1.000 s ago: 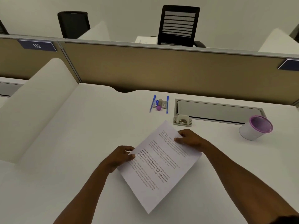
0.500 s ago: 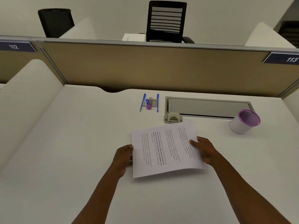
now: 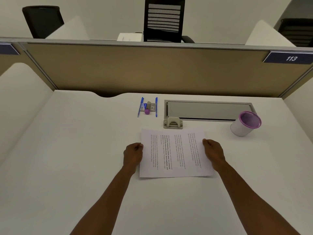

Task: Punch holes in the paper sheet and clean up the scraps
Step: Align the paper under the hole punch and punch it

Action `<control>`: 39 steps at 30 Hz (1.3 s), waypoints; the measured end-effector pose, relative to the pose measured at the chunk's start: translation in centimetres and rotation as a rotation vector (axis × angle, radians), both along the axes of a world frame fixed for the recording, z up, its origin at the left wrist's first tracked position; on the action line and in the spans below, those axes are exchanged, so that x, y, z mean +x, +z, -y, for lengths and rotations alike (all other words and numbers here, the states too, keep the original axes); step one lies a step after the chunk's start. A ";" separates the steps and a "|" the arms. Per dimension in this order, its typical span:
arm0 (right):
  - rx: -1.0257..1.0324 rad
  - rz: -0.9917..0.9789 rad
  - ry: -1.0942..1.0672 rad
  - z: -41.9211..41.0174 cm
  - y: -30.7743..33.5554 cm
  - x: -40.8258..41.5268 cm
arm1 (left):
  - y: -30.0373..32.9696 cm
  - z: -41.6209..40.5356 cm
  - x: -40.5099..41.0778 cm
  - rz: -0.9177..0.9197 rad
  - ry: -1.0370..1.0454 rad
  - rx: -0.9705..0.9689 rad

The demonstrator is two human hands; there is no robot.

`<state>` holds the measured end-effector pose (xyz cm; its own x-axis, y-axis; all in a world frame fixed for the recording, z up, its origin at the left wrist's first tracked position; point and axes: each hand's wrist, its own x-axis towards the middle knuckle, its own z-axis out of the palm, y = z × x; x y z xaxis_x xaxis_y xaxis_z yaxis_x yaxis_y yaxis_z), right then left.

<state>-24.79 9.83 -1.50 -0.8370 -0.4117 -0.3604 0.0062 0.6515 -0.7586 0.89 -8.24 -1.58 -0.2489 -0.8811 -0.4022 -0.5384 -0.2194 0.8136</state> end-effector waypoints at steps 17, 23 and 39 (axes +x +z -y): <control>-0.027 -0.033 -0.040 0.2 -0.1 0.4 | -0.9 0.7 -1.1 0.087 0.081 -0.062; -0.090 0.089 -0.091 0.4 0.3 -0.5 | -0.5 1.3 -1.7 0.042 0.075 -0.104; -0.064 0.159 -0.083 -0.2 0.4 -0.6 | -1.1 2.3 -1.9 0.063 0.019 -0.081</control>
<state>-25.41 10.01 -1.13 -0.8038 -0.3698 -0.4660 0.1811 0.5939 -0.7839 -1.03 -10.52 -2.66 -0.2084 -0.9156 -0.3439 -0.5857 -0.1648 0.7936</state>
